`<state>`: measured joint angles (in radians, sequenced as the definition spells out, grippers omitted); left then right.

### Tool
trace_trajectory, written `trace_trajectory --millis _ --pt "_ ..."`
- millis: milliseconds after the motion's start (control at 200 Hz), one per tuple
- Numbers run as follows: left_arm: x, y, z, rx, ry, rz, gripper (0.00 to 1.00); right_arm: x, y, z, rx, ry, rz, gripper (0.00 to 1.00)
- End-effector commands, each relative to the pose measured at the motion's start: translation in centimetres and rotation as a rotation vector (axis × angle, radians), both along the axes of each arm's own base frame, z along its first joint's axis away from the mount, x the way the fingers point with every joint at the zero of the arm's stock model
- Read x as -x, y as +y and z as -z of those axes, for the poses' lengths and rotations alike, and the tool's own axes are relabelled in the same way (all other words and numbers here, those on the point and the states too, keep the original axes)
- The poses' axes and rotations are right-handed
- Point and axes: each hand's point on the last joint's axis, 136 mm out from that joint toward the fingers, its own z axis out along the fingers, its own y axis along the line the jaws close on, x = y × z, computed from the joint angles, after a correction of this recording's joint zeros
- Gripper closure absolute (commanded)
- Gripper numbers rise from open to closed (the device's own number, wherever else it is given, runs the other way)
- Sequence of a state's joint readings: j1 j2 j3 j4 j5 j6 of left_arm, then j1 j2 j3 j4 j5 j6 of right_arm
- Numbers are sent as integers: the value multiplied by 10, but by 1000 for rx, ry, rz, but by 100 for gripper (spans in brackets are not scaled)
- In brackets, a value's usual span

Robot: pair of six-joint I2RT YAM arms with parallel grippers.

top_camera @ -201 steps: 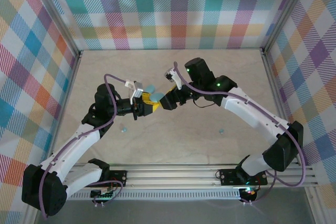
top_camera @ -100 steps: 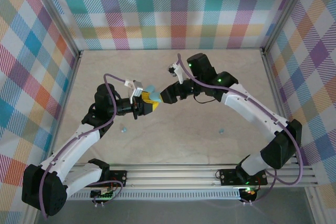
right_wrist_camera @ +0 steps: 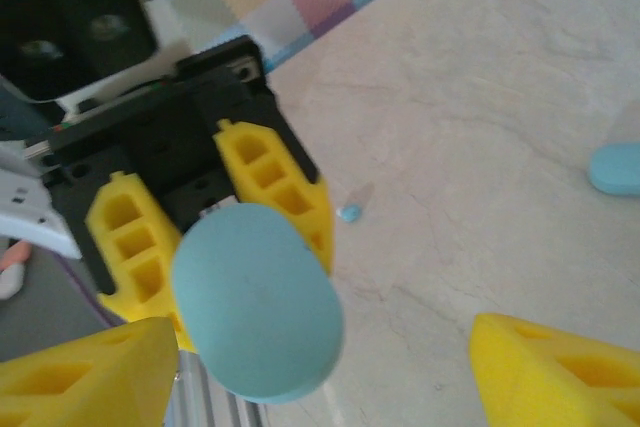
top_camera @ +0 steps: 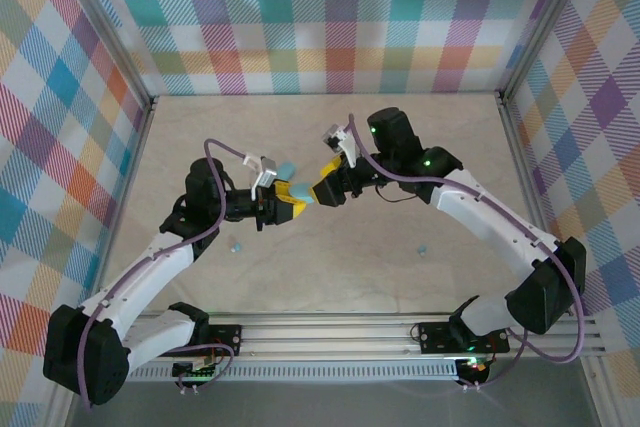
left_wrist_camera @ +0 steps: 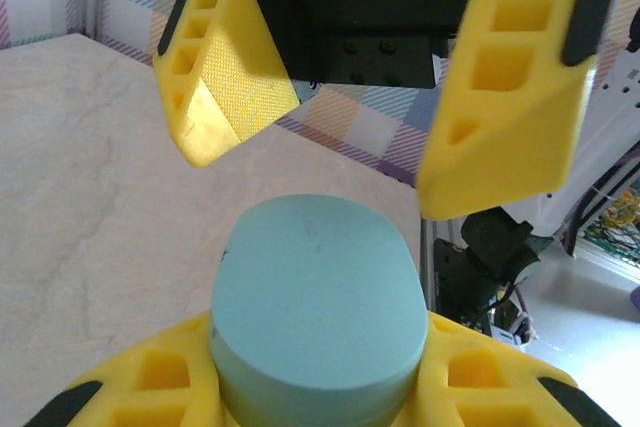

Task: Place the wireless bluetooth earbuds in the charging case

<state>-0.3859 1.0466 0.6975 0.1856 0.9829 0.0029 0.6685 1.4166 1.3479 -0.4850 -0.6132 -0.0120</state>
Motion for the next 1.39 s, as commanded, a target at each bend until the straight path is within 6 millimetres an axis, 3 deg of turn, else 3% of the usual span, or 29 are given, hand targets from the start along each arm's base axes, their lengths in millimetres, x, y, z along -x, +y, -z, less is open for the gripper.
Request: trace_trajectory --millis 0,345,530,640,1160,1390 --pt "9 -4 -27 43 -68 67 100 23 7 -16 -92 -90 -171 24" --pt "19 -5 -34 25 -80 139 100 36 8 -14 -84 -127 -272 38" --pt "20 -7 -35 28 -81 158 100 32 11 -16 -85 -119 -263 60" --pt "21 -7 -33 16 -81 165 100 32 13 -22 -103 -102 -260 66" --pt "26 -6 -30 7 -100 189 100 25 27 -37 -163 113 -237 65" --pt "27 -6 -32 9 -107 190 100 12 25 -31 -138 159 -162 49"
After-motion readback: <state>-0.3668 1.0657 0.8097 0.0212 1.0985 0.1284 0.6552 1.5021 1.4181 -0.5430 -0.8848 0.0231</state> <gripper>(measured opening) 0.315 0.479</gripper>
